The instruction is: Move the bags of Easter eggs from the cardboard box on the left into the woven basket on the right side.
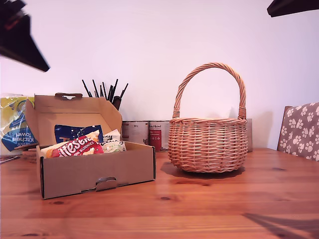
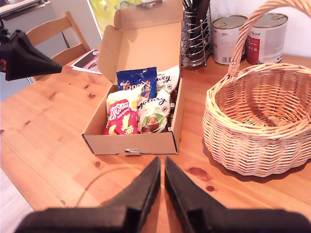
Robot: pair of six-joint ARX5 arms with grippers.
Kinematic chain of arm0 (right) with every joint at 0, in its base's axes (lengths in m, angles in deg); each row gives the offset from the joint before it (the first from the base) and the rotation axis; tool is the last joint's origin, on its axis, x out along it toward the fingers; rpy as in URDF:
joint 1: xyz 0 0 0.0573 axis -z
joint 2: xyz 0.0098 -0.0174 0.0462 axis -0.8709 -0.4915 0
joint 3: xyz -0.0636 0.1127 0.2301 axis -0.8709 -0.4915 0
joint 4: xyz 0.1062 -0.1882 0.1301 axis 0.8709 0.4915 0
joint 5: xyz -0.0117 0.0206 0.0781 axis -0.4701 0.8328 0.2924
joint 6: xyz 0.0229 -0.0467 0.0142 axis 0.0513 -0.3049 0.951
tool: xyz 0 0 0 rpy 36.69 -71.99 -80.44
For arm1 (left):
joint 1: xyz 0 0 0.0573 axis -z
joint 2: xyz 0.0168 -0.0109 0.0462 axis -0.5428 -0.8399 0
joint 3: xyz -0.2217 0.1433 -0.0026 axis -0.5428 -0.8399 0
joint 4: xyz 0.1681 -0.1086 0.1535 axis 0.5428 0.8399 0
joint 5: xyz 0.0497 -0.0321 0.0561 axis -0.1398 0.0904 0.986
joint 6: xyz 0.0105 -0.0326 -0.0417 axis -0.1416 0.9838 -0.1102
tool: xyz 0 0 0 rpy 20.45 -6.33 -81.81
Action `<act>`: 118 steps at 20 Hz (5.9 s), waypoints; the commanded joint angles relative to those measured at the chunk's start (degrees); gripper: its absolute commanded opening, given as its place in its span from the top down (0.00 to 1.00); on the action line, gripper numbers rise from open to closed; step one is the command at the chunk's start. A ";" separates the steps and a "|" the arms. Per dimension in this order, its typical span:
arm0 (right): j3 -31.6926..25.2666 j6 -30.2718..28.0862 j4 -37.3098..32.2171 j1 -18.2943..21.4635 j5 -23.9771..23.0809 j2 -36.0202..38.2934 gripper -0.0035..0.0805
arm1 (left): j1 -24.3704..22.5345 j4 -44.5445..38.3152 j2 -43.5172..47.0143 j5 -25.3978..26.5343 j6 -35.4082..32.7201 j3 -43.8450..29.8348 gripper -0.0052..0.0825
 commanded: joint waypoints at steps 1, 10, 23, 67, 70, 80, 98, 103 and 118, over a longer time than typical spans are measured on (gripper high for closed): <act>-1.36 -0.13 -0.11 0.24 0.07 -0.04 0.97 | 0.28 -0.46 0.44 -1.18 -1.05 -0.13 0.95; -1.36 -0.13 0.63 0.26 0.02 -0.04 0.97 | 0.61 -12.76 -10.67 0.76 -6.45 0.00 0.15; -1.36 -0.13 1.40 0.26 0.00 -0.79 0.97 | 0.61 -22.93 -33.38 1.42 -14.58 2.75 0.15; -1.36 1.51 5.81 0.42 -11.82 5.33 0.97 | 22.80 -57.16 -27.58 2.56 16.26 3.69 0.96; -1.36 1.60 9.99 0.39 -11.74 8.15 0.97 | 26.08 -61.48 -32.44 6.38 16.68 6.75 0.96; -1.33 3.10 10.01 0.37 -11.43 11.39 0.97 | 27.54 -61.86 -52.06 10.19 14.60 28.11 0.96; -1.36 2.67 8.76 0.37 -11.65 11.28 0.97 | 29.29 -38.49 -48.54 12.41 13.16 34.05 0.47; -1.38 0.90 7.80 0.42 -12.02 9.70 0.97 | 29.31 -21.59 -37.70 12.26 13.57 34.01 0.97; -1.51 -2.23 -7.28 -0.04 -8.85 4.50 0.97 | 27.43 -17.33 -0.76 19.71 15.58 -0.83 0.97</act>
